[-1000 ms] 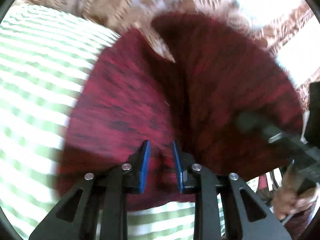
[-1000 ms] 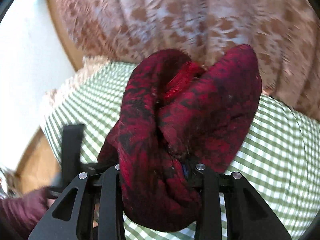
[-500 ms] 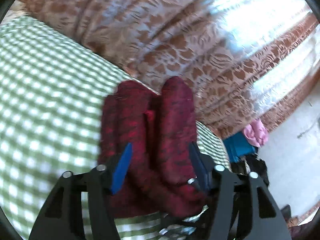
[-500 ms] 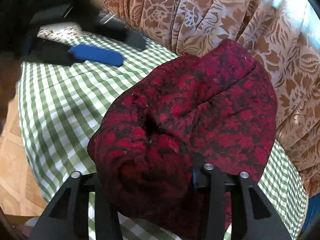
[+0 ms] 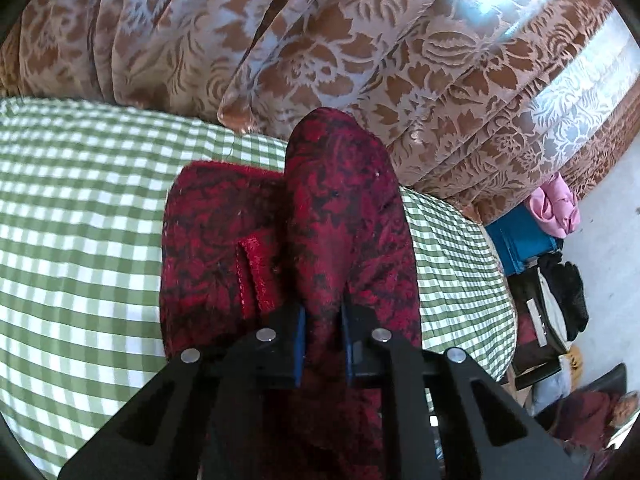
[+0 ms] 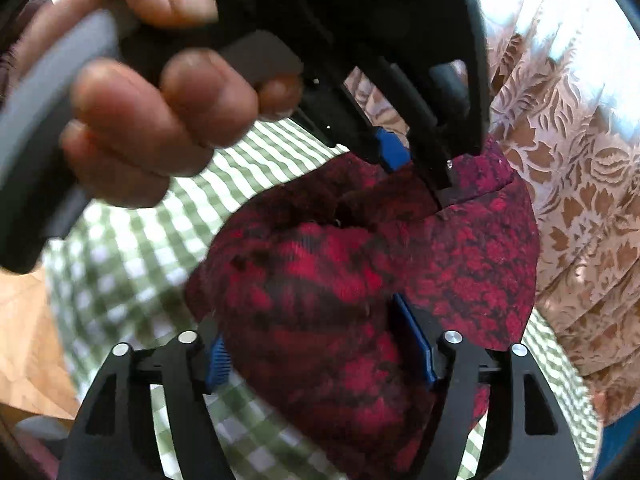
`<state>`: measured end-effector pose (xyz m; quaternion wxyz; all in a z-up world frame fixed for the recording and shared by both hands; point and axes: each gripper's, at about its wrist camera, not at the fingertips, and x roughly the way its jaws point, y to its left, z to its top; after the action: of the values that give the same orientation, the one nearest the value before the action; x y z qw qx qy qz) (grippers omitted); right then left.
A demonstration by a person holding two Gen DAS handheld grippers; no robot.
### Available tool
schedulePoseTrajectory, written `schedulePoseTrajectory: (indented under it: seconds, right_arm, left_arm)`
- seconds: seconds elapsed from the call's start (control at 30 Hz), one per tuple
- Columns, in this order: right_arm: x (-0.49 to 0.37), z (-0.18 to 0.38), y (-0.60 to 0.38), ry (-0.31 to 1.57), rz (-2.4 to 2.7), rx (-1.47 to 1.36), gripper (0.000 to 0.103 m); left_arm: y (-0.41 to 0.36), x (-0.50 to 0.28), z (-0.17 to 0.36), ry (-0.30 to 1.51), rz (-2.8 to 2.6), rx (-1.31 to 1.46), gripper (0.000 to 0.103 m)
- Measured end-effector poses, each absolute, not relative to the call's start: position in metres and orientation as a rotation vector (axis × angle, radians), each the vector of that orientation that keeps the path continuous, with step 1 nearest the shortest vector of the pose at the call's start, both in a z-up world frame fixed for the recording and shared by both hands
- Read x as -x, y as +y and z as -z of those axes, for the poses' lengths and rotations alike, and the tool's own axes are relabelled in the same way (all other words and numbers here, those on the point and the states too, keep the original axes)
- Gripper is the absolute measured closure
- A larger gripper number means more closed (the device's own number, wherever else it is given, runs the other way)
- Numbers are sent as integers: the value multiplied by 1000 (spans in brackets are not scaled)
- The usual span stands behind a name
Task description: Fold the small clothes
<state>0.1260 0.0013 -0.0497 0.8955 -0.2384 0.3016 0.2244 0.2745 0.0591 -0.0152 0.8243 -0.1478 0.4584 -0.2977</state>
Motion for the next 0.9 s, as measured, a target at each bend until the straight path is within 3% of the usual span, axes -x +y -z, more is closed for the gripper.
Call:
schedulePoseTrajectory:
  seconds: [0.1,0.23,0.27,0.3,0.43,0.67,0.9]
  right_arm:
    - [-108,19,-41,667,-641,267,21]
    - [-105,-4,-105,696,-691,-25,21]
    - [-107,-6,-116,699,-668,-57,28]
    - [-113,-5,-124,701,-624,-61,37]
    - [-134,18,-109,754,-525,-5,46]
    - [-156,79,-33,797,-424,226,46]
    - [-156,57,-64,856,-540,62,46]
  left_arm:
    - [67,-270,6,969,612,283,90]
    - [84,-267,7,974,568,262,90]
    - [87,-267,9,982,552,262,90]
    - [89,-267,11,987,543,263,90]
    - [94,-267,21,1001,476,234,89]
    - [102,-274,70,1014,235,147,82]
    - [89,-253,65,898,174,84,82]
